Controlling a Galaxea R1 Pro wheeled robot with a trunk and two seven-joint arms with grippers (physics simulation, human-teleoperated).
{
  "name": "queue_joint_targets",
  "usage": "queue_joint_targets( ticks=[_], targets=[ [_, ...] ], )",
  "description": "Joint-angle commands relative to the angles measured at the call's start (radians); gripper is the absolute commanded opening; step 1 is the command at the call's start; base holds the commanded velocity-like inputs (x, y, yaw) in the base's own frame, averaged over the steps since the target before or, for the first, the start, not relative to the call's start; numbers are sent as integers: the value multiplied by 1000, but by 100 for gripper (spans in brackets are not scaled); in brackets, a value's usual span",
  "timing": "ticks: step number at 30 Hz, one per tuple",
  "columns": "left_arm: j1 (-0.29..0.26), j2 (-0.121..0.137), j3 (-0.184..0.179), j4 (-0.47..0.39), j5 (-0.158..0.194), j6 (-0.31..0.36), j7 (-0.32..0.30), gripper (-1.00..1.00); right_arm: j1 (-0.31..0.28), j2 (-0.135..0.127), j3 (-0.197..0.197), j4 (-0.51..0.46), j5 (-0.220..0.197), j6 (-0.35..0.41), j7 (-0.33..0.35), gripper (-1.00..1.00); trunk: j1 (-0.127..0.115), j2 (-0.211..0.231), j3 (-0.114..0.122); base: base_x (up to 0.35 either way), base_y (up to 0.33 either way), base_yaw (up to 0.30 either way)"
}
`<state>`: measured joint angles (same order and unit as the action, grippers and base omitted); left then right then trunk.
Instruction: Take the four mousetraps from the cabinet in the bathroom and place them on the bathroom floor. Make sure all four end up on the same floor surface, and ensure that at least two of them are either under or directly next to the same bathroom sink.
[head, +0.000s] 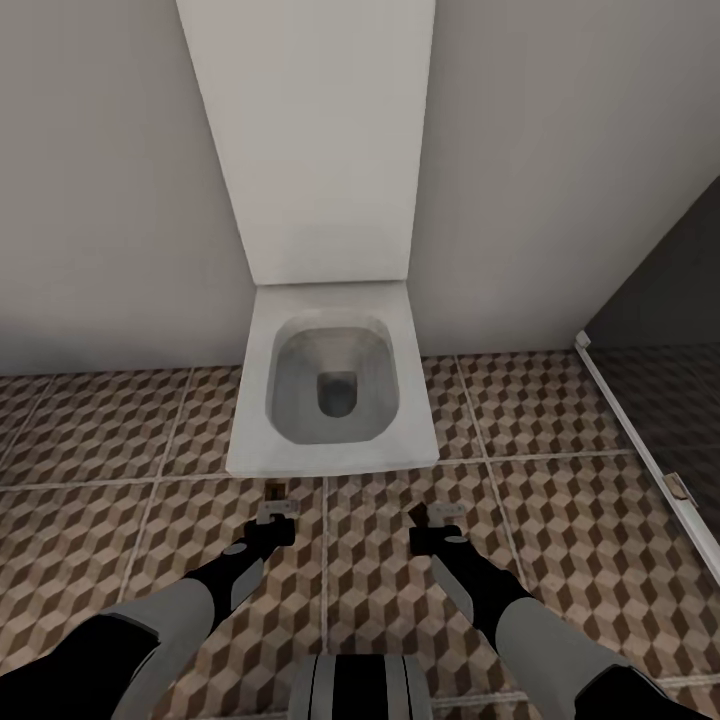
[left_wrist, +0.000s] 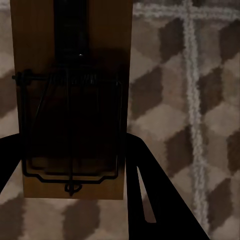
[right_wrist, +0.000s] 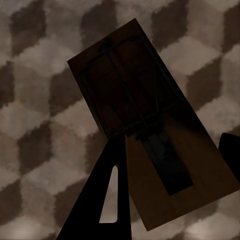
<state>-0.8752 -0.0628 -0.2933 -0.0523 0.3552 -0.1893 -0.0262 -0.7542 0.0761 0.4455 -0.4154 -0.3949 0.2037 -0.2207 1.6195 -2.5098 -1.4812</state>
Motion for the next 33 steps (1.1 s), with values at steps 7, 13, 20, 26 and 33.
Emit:
queue_joint_targets(
  ticks=[7,13,20,26,33],
  targets=[
    [-1,0,-7,2,7,-4,0,-100,0,-1,9,-2,-7,5,-9,-100,0,0,-1,0,0,0],
    [-1,0,-7,2,7,-4,0,-100,0,-2,9,1,-7,5,-9,-100,0,0,-1,0,0,0],
    [-1,0,-7,2,7,-4,0,-100,0,-2,9,1,-7,5,-9,-100,0,0,-1,0,0,0],
    [-1,0,-7,2,7,-4,0,-100,0,-2,9,1,-7,5,-9,-100,0,0,-1,0,0,0],
    [-1,0,-7,3,7,-4,0,-100,-1,-3,9,1,-7,5,-9,-100,0,0,-1,0,0,0]
  ],
)
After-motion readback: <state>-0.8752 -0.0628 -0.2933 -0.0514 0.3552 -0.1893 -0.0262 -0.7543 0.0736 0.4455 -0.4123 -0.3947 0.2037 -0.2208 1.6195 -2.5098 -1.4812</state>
